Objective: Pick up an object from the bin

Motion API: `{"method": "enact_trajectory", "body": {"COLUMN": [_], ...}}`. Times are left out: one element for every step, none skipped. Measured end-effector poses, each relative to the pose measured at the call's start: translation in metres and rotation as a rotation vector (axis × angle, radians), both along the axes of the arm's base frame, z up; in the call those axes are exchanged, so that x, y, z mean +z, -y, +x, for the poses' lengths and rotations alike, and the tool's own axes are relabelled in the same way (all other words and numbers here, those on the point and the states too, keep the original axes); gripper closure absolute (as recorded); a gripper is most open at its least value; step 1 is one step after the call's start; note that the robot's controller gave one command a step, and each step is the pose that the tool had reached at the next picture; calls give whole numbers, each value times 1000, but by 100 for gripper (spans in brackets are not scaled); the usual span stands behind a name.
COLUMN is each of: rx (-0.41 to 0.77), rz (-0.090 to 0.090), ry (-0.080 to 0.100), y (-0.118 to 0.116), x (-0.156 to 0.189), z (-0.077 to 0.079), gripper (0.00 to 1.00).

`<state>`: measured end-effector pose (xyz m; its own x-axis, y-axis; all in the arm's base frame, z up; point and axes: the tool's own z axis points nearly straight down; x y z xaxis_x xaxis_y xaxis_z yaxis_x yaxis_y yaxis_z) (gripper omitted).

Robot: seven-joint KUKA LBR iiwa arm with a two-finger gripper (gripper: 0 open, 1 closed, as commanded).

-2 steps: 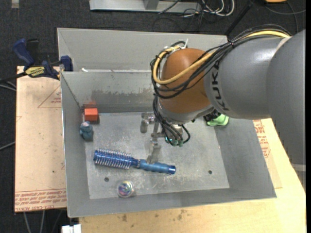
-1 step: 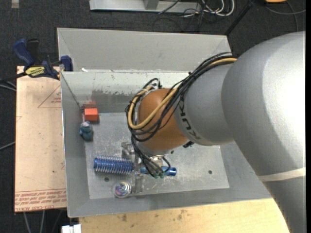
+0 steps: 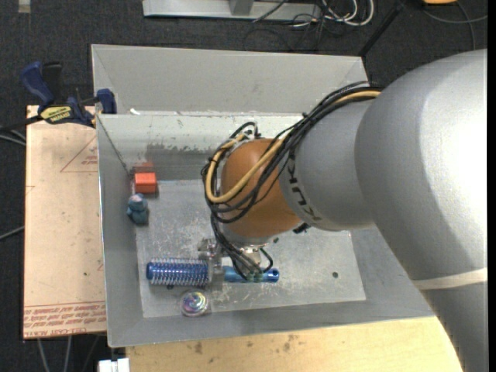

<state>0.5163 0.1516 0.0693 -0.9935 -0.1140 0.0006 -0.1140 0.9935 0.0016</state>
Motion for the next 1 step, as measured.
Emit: {"method": "enact_trajectory", "body": {"rx": [47], "rz": [3], "ry": [8], "y": [-58], "x": [152], "z": [-25], "gripper": [100]}}
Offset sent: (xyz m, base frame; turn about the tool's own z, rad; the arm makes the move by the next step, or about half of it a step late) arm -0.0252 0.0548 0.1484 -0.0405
